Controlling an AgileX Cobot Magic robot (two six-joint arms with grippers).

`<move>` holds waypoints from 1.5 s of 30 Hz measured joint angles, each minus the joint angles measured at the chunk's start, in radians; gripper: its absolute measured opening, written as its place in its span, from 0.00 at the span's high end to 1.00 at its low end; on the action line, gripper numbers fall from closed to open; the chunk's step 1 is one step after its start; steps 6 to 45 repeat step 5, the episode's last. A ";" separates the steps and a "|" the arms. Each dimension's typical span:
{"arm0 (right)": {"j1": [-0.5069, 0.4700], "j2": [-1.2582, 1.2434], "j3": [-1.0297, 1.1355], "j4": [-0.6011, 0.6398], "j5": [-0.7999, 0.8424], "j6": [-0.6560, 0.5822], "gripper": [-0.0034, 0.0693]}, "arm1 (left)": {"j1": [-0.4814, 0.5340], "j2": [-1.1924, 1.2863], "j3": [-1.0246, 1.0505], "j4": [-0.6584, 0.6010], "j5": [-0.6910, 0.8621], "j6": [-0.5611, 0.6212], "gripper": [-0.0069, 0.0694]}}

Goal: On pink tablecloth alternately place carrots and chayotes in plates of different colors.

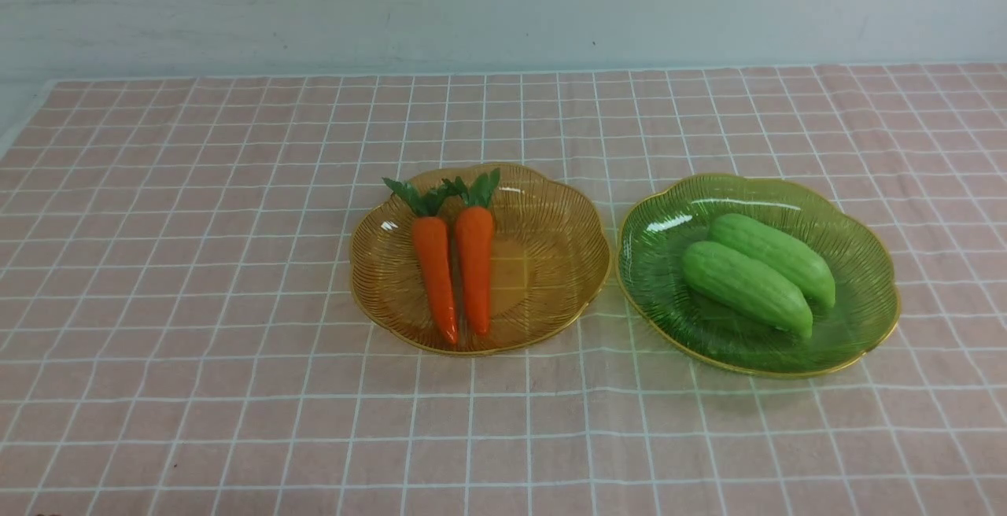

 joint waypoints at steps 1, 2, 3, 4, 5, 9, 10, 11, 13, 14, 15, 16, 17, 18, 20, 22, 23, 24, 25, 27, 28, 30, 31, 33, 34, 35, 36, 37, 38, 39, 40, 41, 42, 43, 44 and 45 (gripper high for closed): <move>0.000 0.000 0.000 0.000 0.000 0.000 0.89 | 0.000 0.000 0.000 0.000 0.000 0.000 0.91; 0.000 0.000 0.000 0.000 0.000 0.000 0.89 | 0.000 0.000 0.000 0.000 0.000 0.000 0.91; 0.000 0.000 0.000 0.000 0.000 0.000 0.89 | 0.000 0.000 0.000 0.000 0.000 0.000 0.91; 0.000 0.000 0.000 0.000 0.000 0.000 0.89 | 0.000 0.000 0.000 0.000 0.000 0.000 0.91; 0.000 0.000 0.000 0.000 0.000 0.000 0.89 | 0.000 0.000 0.000 0.000 0.000 0.000 0.91; 0.000 0.000 0.000 0.000 0.000 0.000 0.89 | 0.000 0.000 0.000 0.000 0.000 0.000 0.91; 0.000 0.000 0.000 0.000 0.000 0.000 0.89 | 0.000 0.000 0.000 0.000 0.000 0.000 0.91; 0.000 0.000 0.000 0.000 0.000 0.000 0.89 | 0.000 0.000 0.000 0.000 0.000 0.000 0.91; 0.000 0.000 0.000 0.000 0.000 0.000 0.89 | 0.000 0.000 0.000 0.000 0.000 0.000 0.91; 0.000 0.000 0.000 0.000 0.000 0.000 0.89 | 0.000 0.000 0.000 0.000 0.000 0.000 0.91; 0.000 0.000 0.000 0.000 0.000 0.000 0.89 | 0.000 0.000 0.000 0.000 0.000 0.000 0.91; 0.000 0.000 0.000 0.000 0.000 0.000 0.89 | 0.000 0.000 0.000 0.000 0.000 0.000 0.91; 0.000 0.000 0.000 0.000 0.000 0.000 0.89 | 0.000 0.000 0.000 0.000 0.000 0.000 0.91; 0.000 0.000 0.000 0.000 0.000 0.000 0.89 | 0.000 0.000 0.000 0.000 0.000 0.000 0.91; 0.000 0.000 0.000 0.000 0.000 0.000 0.89 | 0.000 0.000 0.000 0.000 0.000 0.000 0.91; 0.000 0.000 0.000 0.000 0.000 0.000 0.89 | 0.000 0.000 0.000 0.000 0.000 0.000 0.91; 0.000 0.000 0.000 0.000 0.000 0.000 0.89 | 0.000 0.000 0.000 0.000 0.000 0.000 0.91; 0.000 0.000 0.000 0.000 0.000 0.000 0.89 | 0.000 0.000 0.000 0.000 0.000 0.000 0.91; 0.000 0.000 0.000 0.000 0.000 0.000 0.89 | 0.000 0.000 0.000 0.000 0.000 0.000 0.91; 0.000 0.000 0.000 0.000 0.000 0.000 0.89 | 0.000 0.000 0.000 0.000 0.000 0.000 0.91; 0.000 0.000 0.000 0.000 0.000 0.000 0.89 | 0.000 0.000 0.000 0.000 0.000 0.000 0.91; 0.000 0.000 0.000 0.000 0.000 0.000 0.89 | 0.000 0.000 0.000 0.000 0.000 0.000 0.91; 0.000 0.000 0.000 0.000 0.000 0.000 0.89 | 0.000 0.000 0.000 0.000 0.000 0.000 0.91; 0.000 0.000 0.000 0.000 0.000 0.000 0.89 | 0.000 0.000 0.000 0.000 0.000 0.000 0.91; 0.000 0.000 0.000 0.000 0.000 0.000 0.89 | 0.000 0.000 0.000 0.000 0.000 0.000 0.91; 0.000 0.000 0.000 0.000 0.000 0.000 0.89 | 0.000 0.000 0.000 0.000 0.000 0.000 0.91; 0.000 0.000 0.000 0.000 0.000 0.000 0.89 | 0.000 0.000 0.000 0.000 0.000 0.000 0.91; 0.000 0.000 0.000 0.000 0.000 0.000 0.89 | 0.000 0.000 0.000 0.000 0.000 0.000 0.91; 0.000 0.000 0.000 0.000 0.000 0.000 0.89 | 0.000 0.000 0.000 0.000 0.000 0.000 0.91; 0.000 0.000 0.000 0.000 0.000 0.000 0.89 | 0.000 0.000 0.000 0.000 0.000 0.000 0.91; 0.000 0.000 0.000 0.000 0.000 0.000 0.89 | 0.000 0.000 0.000 0.000 0.000 0.000 0.91; 0.000 0.000 0.000 0.000 0.000 0.000 0.89 | 0.000 0.000 0.000 0.000 0.000 0.000 0.91; 0.000 0.000 0.000 0.000 0.000 0.000 0.89 | 0.000 0.000 0.000 0.000 0.000 0.000 0.91; 0.000 0.000 0.000 0.000 0.000 0.000 0.89 | 0.000 0.000 0.000 0.000 0.000 0.000 0.91; 0.000 0.000 0.000 0.000 0.000 0.000 0.89 | 0.000 0.000 0.000 0.000 0.000 0.000 0.91; 0.000 0.000 0.000 0.000 0.000 0.000 0.89 | 0.000 0.000 0.000 0.000 0.000 0.000 0.91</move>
